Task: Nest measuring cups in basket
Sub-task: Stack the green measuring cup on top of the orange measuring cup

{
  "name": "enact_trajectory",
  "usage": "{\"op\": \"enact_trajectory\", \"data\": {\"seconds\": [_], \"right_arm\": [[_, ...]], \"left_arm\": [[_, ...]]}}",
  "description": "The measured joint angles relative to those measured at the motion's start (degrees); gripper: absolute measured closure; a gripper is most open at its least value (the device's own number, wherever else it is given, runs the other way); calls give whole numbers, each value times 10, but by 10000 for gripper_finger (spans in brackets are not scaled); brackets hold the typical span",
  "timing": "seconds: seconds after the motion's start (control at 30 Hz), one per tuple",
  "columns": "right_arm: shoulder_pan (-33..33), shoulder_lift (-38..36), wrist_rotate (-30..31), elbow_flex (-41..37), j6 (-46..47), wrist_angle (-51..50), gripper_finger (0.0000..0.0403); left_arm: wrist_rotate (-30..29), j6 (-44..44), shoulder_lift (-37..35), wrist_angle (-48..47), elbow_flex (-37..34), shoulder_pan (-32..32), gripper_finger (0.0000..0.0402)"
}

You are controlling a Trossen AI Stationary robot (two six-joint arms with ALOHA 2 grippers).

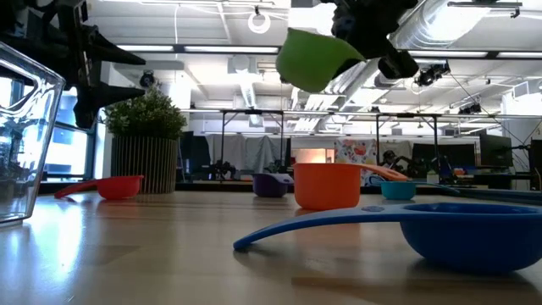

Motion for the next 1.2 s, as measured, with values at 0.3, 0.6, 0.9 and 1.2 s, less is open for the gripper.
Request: {"op": "enact_trajectory", "data": {"seconds": [0.3,0.6,0.9,1.2], "right_arm": [[0,121,-6,115,-50,-171,403],[-14,169,2,135,-79,-207,403],[-16,186,13,135,-73,-214,403],[-12,199,19,135,-51,-212,403]], "left_arm": [[0,0,0,-1,0,0,174],[0,-1,0,-2,0,0,174],[0,0,0,-5,0,0,174],[0,0,0,-12,0,0,174]]}}
